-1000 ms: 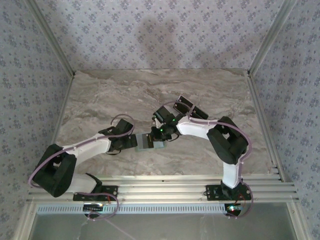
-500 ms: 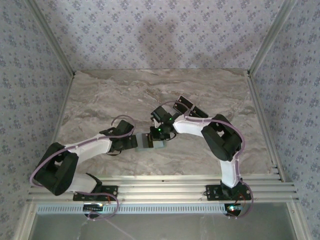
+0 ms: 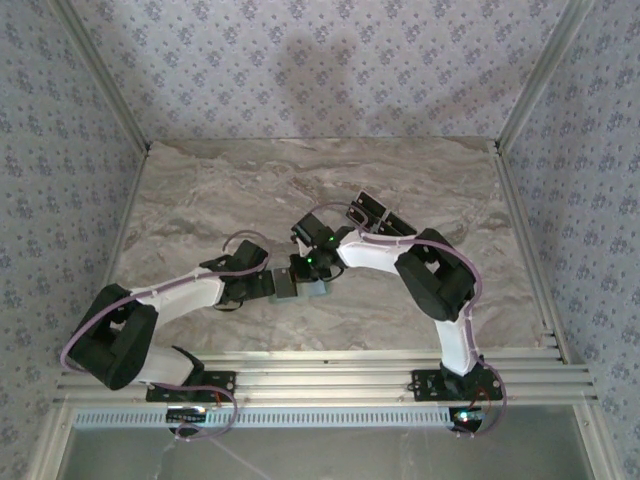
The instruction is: Put the credit cards into the card holder
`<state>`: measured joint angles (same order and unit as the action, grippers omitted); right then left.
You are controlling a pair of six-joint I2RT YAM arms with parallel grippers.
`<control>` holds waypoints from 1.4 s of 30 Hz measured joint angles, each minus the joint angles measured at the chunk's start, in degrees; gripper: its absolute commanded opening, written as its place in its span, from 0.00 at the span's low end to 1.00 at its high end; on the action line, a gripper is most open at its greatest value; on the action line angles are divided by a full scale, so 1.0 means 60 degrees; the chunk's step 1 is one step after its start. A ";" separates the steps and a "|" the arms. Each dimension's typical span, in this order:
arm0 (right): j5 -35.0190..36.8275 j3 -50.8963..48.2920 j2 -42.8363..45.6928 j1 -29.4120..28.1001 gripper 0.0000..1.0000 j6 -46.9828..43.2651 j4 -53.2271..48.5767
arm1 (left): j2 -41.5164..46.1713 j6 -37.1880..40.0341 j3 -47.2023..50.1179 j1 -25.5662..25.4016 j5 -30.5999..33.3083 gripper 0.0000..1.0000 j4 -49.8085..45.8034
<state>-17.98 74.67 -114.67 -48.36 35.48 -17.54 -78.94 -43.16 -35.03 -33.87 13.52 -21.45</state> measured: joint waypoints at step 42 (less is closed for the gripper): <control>-0.0066 -0.0058 -0.0142 0.0244 0.07 0.0004 0.0171 | -0.0004 -0.0324 0.0000 0.0062 0.0623 1.00 -0.0557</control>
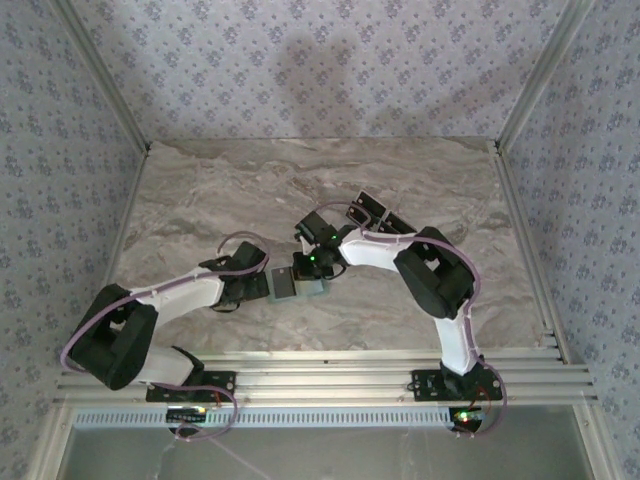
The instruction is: Put the credit cards into the card holder
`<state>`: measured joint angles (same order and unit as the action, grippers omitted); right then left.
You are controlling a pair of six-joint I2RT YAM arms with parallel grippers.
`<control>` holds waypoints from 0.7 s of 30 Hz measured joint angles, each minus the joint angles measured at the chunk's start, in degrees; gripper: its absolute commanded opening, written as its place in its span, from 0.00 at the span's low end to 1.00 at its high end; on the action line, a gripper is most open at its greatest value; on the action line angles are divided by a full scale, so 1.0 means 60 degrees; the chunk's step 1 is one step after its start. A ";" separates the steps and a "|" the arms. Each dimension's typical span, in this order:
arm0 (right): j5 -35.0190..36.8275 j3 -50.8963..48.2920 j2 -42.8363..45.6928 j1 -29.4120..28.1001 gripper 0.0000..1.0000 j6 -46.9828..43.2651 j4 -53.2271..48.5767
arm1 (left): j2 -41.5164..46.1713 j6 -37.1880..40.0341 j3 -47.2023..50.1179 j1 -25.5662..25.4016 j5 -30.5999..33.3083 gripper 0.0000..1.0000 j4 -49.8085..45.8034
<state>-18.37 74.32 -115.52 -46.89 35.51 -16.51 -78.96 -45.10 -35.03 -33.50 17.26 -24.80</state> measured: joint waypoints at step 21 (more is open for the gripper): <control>0.0029 0.0430 -0.0091 -0.0433 0.08 -0.0007 -0.0317 | -0.0109 0.0007 -0.0018 0.0000 -0.0011 1.00 0.0095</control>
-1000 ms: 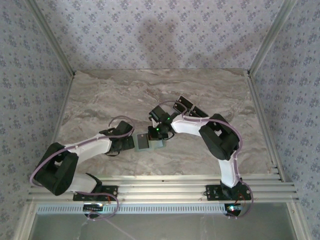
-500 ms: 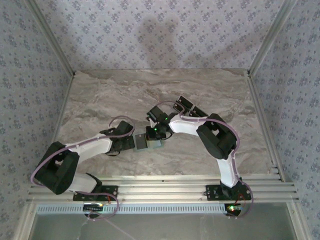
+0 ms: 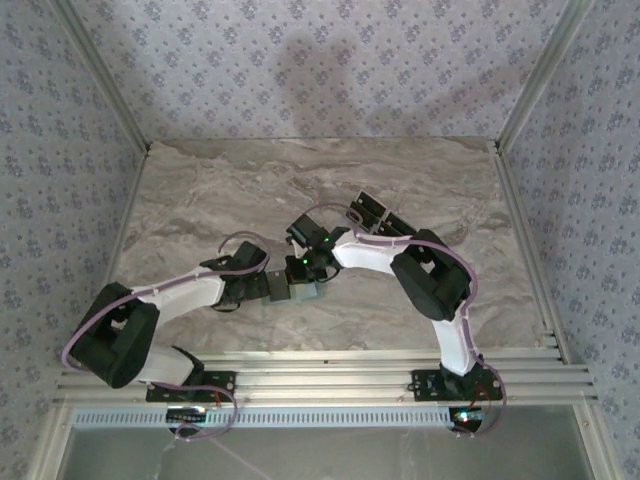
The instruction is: Put the credit cards into the card holder
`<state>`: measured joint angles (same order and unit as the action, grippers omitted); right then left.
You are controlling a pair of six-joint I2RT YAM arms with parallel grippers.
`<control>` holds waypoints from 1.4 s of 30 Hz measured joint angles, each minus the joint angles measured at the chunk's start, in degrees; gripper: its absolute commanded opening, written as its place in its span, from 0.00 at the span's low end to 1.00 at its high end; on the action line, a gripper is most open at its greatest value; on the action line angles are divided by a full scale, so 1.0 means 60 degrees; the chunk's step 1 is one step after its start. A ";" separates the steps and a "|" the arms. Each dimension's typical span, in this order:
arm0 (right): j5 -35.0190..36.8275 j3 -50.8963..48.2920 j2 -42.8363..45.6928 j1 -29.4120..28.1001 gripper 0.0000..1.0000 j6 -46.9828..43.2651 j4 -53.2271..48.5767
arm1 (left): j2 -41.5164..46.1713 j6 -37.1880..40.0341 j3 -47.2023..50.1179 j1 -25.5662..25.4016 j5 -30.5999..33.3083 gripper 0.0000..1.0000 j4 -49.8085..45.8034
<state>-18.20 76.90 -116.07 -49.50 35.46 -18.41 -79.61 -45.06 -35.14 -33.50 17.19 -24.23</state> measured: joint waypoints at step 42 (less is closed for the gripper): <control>0.0412 0.0627 0.0328 0.0743 0.54 -0.1727 -0.1621 | 0.1574 0.0390 -0.0262 0.0040 -0.0448 1.00 -0.0754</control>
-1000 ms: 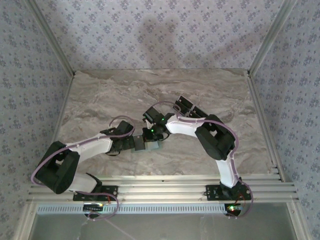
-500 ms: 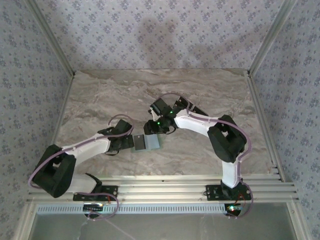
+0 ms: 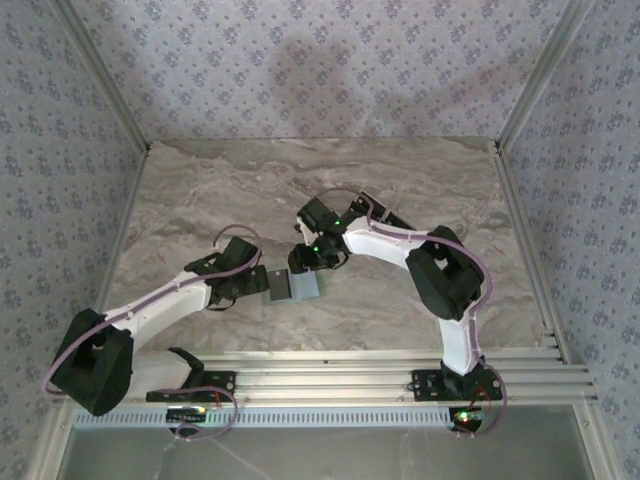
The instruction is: Put the credit cards into the card holder
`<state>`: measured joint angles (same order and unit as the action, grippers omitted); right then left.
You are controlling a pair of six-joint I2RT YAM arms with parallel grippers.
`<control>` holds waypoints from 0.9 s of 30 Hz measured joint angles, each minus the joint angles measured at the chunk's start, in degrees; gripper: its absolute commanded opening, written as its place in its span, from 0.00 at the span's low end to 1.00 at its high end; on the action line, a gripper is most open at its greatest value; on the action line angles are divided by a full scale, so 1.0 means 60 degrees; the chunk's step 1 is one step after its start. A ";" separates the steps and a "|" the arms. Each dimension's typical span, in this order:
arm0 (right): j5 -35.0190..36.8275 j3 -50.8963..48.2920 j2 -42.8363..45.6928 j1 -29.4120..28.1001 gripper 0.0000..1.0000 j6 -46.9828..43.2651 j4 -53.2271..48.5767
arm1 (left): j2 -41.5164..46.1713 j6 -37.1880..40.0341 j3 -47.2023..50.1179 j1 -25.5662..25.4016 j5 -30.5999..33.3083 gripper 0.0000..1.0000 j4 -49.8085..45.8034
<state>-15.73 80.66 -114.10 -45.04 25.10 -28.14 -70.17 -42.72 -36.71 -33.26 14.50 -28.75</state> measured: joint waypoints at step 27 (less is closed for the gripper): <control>-0.0718 -0.1045 -0.0124 -0.0233 0.54 0.1971 0.2419 | 0.0805 -0.0157 0.0736 -0.1654 -0.0565 1.00 0.1497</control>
<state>-20.03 74.39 -114.85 -46.44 36.93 -13.63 -65.34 -43.66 -32.29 -43.18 11.11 -19.77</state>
